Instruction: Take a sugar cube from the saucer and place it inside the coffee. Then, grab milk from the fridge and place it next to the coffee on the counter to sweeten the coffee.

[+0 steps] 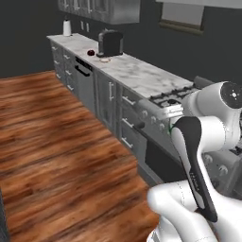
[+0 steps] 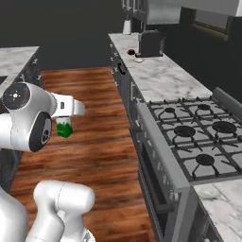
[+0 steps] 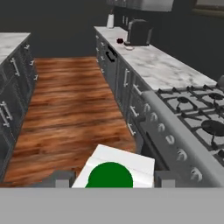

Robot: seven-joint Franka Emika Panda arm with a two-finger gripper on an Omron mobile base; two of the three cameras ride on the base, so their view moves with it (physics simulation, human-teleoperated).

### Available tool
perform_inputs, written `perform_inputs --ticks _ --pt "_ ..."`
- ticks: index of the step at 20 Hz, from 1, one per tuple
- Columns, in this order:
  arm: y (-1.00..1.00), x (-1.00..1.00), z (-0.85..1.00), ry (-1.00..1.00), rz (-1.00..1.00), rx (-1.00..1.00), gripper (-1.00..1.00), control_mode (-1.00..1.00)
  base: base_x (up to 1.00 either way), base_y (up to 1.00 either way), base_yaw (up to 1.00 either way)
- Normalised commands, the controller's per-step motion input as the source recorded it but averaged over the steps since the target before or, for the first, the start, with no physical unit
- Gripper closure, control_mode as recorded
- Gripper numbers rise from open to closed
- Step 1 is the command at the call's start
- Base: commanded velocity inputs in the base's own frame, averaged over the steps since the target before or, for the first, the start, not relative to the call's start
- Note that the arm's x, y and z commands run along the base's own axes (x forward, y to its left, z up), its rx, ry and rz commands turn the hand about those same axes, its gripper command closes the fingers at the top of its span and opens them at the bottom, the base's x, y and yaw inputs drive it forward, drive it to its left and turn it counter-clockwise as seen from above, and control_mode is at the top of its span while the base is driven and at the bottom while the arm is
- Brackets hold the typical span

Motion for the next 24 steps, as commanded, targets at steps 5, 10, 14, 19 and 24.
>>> perform_inputs --ticks 5,10,14,19,24 --pt "0.00 0.00 0.00 0.00 0.00 0.00 1.00 1.00 1.00 0.02 0.00" --pt "0.00 0.00 0.00 0.00 0.00 0.00 1.00 1.00 1.00 0.10 -0.02" --pt "0.00 0.00 0.00 0.00 0.00 0.00 1.00 1.00 1.00 0.19 -0.06" --pt "0.00 0.00 0.00 0.00 0.00 0.00 1.00 1.00 1.00 0.21 -0.08" --pt "0.00 0.00 0.00 0.00 0.00 0.00 1.00 1.00 1.00 0.25 -0.11"
